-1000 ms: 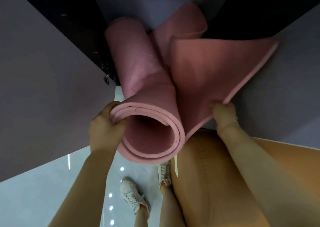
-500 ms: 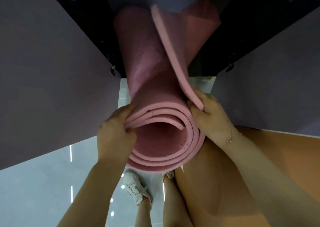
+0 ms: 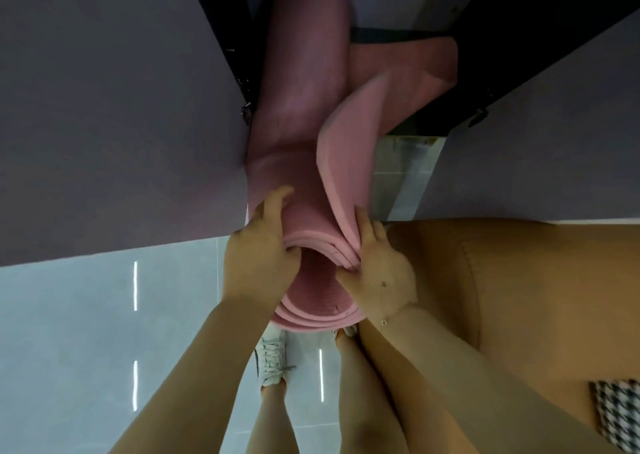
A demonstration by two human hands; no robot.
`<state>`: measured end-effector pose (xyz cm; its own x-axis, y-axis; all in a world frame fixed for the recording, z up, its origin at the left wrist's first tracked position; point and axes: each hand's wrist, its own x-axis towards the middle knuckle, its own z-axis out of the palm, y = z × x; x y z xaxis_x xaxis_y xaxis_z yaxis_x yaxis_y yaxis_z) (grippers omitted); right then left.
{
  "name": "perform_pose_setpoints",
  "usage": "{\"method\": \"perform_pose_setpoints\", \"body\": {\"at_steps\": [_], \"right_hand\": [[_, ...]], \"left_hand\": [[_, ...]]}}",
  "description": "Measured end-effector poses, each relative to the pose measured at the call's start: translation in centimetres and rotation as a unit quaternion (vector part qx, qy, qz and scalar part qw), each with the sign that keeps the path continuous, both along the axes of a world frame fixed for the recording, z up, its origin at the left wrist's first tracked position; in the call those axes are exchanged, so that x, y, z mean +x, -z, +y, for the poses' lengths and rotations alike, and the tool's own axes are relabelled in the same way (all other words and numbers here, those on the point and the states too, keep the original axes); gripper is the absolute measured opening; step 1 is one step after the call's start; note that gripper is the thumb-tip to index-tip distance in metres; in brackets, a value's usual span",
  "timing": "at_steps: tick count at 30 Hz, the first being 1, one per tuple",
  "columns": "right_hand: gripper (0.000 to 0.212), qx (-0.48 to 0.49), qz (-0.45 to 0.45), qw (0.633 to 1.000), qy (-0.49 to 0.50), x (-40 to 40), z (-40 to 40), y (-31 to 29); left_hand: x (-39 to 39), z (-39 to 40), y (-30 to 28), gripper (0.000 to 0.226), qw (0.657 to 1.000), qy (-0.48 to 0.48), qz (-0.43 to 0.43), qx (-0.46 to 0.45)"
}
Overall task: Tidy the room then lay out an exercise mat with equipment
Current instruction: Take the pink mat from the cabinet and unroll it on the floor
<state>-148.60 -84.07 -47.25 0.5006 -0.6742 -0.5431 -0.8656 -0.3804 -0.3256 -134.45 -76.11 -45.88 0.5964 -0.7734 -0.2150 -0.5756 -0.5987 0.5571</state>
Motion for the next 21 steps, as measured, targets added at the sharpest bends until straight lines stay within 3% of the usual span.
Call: {"method": "perform_pose_setpoints", "body": {"at_steps": [3,7,14,18,21], "right_hand": [[0.091,-0.006,0.012,1.0,0.012,-1.1,1.8,-0.1],[0.082,-0.028,0.032,0.999,-0.02,-2.1,4.7,-0.8],[0.078,-0.008,0.049,0.998,-0.028,-5.6,12.2,-3.1],[0.078,0.009,0.042,0.999,-0.031,-9.0,15.9,-3.8],[0.077,0.021,0.041,0.998,-0.037,-12.1,19.2,-3.2]], "left_hand": [[-0.8,2.3,0.0,0.109,0.998,0.057,0.018,0.02],[-1.6,6.0,-0.1,0.115,0.993,0.082,0.074,0.03],[-4.7,14.1,-0.9,0.133,0.996,0.062,0.07,-0.001],[-7.1,18.0,-1.7,0.121,0.994,0.108,0.034,0.005],[-9.9,20.9,-1.8,0.085,0.992,0.108,0.045,0.035]]}}
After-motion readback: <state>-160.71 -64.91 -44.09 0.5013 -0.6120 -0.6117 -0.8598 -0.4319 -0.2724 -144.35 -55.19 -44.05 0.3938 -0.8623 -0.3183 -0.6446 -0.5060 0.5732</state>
